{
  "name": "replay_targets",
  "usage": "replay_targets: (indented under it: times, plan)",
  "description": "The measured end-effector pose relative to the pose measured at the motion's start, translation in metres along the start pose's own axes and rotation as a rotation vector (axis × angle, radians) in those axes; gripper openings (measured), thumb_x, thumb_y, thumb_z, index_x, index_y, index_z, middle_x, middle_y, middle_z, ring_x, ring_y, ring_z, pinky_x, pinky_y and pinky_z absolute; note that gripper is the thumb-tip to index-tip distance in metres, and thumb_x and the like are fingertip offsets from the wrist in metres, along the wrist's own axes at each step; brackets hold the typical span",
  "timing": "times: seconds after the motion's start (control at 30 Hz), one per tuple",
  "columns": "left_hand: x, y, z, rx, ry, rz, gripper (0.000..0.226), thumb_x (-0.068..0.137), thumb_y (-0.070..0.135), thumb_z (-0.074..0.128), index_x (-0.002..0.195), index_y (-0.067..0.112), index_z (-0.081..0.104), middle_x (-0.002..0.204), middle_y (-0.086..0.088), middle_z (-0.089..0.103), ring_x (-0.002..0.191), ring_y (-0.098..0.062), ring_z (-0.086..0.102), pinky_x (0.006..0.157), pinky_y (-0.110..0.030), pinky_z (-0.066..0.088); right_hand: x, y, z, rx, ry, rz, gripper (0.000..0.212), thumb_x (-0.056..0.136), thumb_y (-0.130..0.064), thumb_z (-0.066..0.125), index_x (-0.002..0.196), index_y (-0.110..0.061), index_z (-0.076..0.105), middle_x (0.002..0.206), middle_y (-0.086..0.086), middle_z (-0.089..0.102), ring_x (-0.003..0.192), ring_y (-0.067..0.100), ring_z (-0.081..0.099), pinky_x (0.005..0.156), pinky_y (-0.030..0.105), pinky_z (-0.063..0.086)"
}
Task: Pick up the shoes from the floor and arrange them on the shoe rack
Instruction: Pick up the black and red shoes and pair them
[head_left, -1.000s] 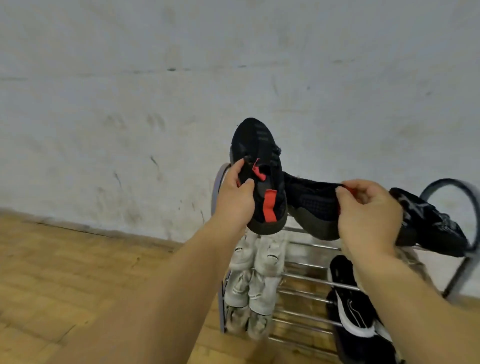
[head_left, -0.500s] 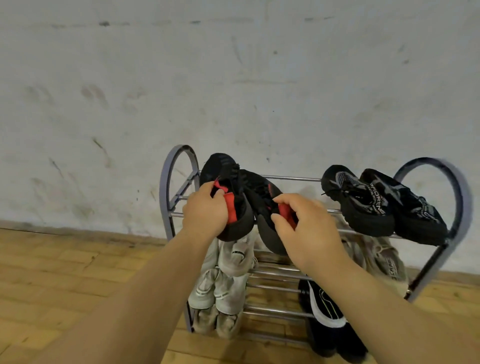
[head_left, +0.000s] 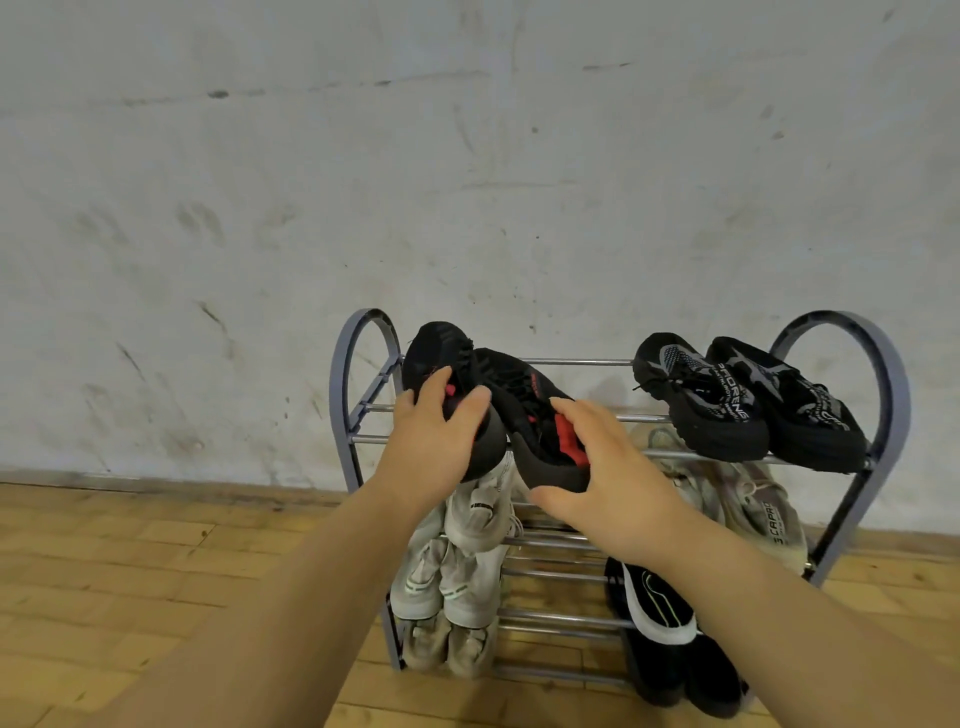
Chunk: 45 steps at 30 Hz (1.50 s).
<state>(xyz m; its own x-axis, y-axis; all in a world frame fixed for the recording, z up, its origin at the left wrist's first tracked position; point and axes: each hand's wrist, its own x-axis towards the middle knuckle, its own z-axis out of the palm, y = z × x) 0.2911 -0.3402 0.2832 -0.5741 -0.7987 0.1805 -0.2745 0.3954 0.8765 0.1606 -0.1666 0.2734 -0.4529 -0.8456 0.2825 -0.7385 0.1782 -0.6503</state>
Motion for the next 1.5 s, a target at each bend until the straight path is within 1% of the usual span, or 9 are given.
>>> replay_targets:
  times: [0.2,0.43,0.5,0.67,0.83,1.03,1.2,1.33,1.5]
  plan:
    - [-0.014,-0.009,0.004,0.271,-0.101,0.124,0.087,0.083,0.060,0.066,0.157,0.041,0.026,0.157,0.001,0.033,0.139,-0.023,0.043,0.115,-0.047,0.041,-0.003,0.003,-0.003,-0.001,0.002,0.050,0.102,0.069,-0.063,0.075,0.153,-0.050,0.019,0.138,-0.019,0.046,0.122,0.005,0.054,0.101,0.038,0.051]
    - [-0.011,-0.009,-0.007,0.287,-0.038,0.234,0.073,0.090,0.045,0.060,0.156,0.043,0.029,0.152,0.014,0.044,0.136,-0.019,0.045,0.111,-0.048,0.045,0.000,0.003,-0.002,0.047,0.079,0.072,0.091,0.077,-0.049,0.077,0.153,-0.049,0.027,0.136,-0.019,0.055,0.118,0.006,0.057,0.101,0.033,0.049]
    - [-0.006,-0.009,-0.014,0.286,-0.014,0.266,0.071,0.093,0.039,0.063,0.157,0.039,0.031,0.151,0.012,0.045,0.135,-0.016,0.045,0.112,-0.045,0.044,0.003,0.004,-0.003,0.065,0.153,0.071,0.086,0.081,-0.043,0.078,0.153,-0.044,0.031,0.136,-0.017,0.055,0.119,0.006,0.056,0.102,0.030,0.048]
    - [0.008,-0.019,-0.029,0.465,-0.017,0.214,0.072,0.092,0.037,0.062,0.157,0.034,0.032,0.154,0.003,0.035,0.140,-0.023,0.037,0.113,-0.046,0.041,0.011,0.013,0.001,0.020,0.264,0.136,0.085,0.082,-0.052,0.075,0.154,-0.036,0.032,0.142,-0.013,0.051,0.127,0.011,0.051,0.107,0.041,0.048]
    - [0.010,-0.029,-0.033,0.547,0.031,0.168,0.068,0.096,0.037,0.058,0.158,0.025,0.033,0.149,-0.001,0.047,0.141,-0.027,0.037,0.111,-0.045,0.041,0.015,0.017,0.006,-0.030,0.251,0.196,0.085,0.077,-0.062,0.070,0.150,-0.035,0.036,0.135,-0.011,0.053,0.121,0.013,0.054,0.103,0.042,0.050]
    - [0.008,-0.037,-0.041,0.676,0.177,0.228,0.064,0.091,0.038,0.059,0.151,0.021,0.044,0.135,-0.004,0.057,0.124,-0.028,0.050,0.103,-0.046,0.048,0.020,0.010,0.011,-0.059,0.232,0.221,0.083,0.071,-0.055,0.063,0.147,-0.037,0.036,0.131,-0.004,0.053,0.114,0.021,0.056,0.094,0.046,0.054]
    - [0.003,-0.039,-0.048,0.732,0.280,0.110,0.078,0.084,0.059,0.065,0.153,0.035,0.036,0.165,-0.013,0.013,0.150,-0.038,0.015,0.119,-0.054,0.023,0.024,0.004,0.022,-0.032,0.280,0.213,0.081,0.085,-0.048,0.069,0.155,-0.031,0.033,0.139,-0.006,0.049,0.126,0.018,0.049,0.105,0.040,0.046]
    - [0.002,-0.052,-0.059,0.472,0.084,0.006,0.082,0.091,0.065,0.060,0.160,0.038,0.024,0.167,0.006,-0.024,0.154,-0.035,0.015,0.120,-0.050,0.031,0.029,-0.006,0.037,-0.027,0.303,0.185,0.082,0.088,-0.050,0.069,0.157,-0.027,0.030,0.140,-0.006,0.048,0.127,0.018,0.049,0.105,0.039,0.046]
    - [-0.002,-0.052,-0.062,0.390,0.042,0.015,0.069,0.101,0.056,0.048,0.161,0.040,0.020,0.166,0.010,-0.028,0.157,-0.030,0.001,0.122,-0.048,0.021,0.043,-0.021,0.058,-0.067,0.299,0.147,0.081,0.089,-0.055,0.066,0.157,-0.029,0.030,0.145,-0.005,0.047,0.131,0.020,0.047,0.104,0.040,0.047]
